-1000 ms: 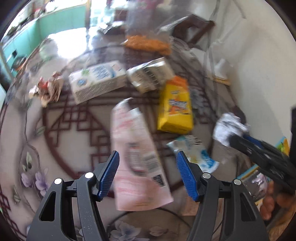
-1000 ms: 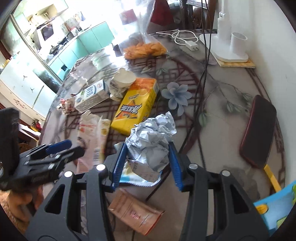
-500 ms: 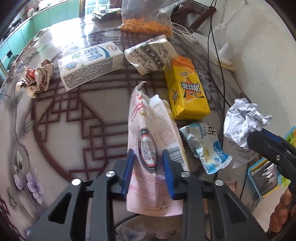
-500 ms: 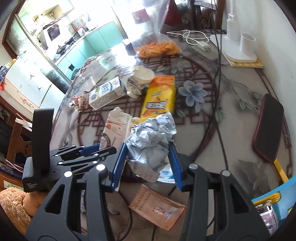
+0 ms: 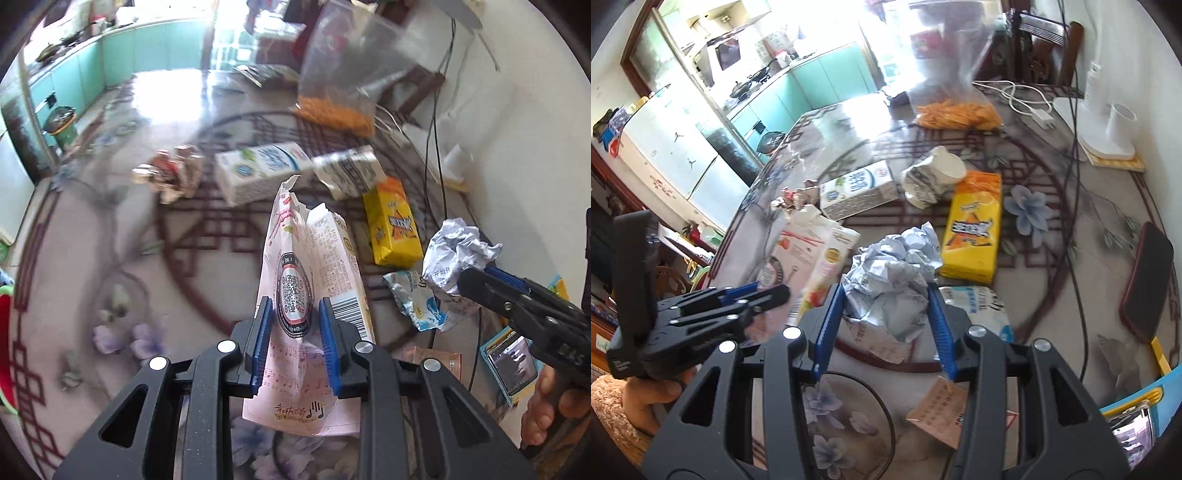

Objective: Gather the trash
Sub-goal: 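Carry the pink box and crumpled foil over the red bucket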

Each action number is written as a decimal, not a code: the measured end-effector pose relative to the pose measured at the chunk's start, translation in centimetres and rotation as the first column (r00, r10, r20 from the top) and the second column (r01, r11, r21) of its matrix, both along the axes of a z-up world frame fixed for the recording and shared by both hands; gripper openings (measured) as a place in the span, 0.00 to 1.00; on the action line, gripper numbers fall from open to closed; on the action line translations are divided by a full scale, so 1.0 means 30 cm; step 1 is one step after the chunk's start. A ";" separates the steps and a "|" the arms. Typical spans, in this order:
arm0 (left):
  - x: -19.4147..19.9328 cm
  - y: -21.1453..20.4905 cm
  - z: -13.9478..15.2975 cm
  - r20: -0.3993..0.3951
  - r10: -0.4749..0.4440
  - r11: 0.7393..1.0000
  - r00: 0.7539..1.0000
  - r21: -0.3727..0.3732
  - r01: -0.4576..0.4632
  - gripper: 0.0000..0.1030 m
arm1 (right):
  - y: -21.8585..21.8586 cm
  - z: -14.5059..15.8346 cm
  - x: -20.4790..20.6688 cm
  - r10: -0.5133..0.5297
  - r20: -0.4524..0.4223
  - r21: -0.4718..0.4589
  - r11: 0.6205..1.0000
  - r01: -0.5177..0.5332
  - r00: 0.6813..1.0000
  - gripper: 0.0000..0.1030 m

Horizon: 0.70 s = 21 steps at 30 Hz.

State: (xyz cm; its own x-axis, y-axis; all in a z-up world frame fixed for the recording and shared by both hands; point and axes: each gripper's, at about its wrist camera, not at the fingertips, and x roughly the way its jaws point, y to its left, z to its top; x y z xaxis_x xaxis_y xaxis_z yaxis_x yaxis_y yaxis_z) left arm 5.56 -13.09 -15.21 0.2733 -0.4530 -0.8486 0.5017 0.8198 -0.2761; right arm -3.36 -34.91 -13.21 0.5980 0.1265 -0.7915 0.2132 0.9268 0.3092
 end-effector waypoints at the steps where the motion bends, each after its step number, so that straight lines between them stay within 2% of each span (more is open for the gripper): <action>1: 0.001 0.026 0.012 0.006 0.015 1.000 1.000 -0.005 -0.015 0.23 | 0.017 0.006 0.007 0.010 0.002 -0.005 1.000 -0.009 1.000 0.43; 10: 0.011 0.194 0.076 0.055 0.119 0.993 0.991 -0.028 -0.117 0.23 | 0.145 0.038 0.057 0.083 0.014 -0.025 0.996 -0.083 0.996 0.43; 21: -0.002 0.330 0.079 0.059 0.184 0.983 0.981 -0.035 -0.182 0.23 | 0.272 0.049 0.089 0.156 0.014 -0.031 0.987 -0.156 0.988 0.43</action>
State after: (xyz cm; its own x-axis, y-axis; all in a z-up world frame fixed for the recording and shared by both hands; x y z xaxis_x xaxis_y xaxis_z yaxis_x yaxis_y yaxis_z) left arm 5.51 -3.19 -12.83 0.4051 -0.4148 -0.8147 0.3605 0.8914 -0.2746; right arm -0.67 -26.74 -11.74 0.5855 0.1953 -0.7868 0.0607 0.9572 0.2828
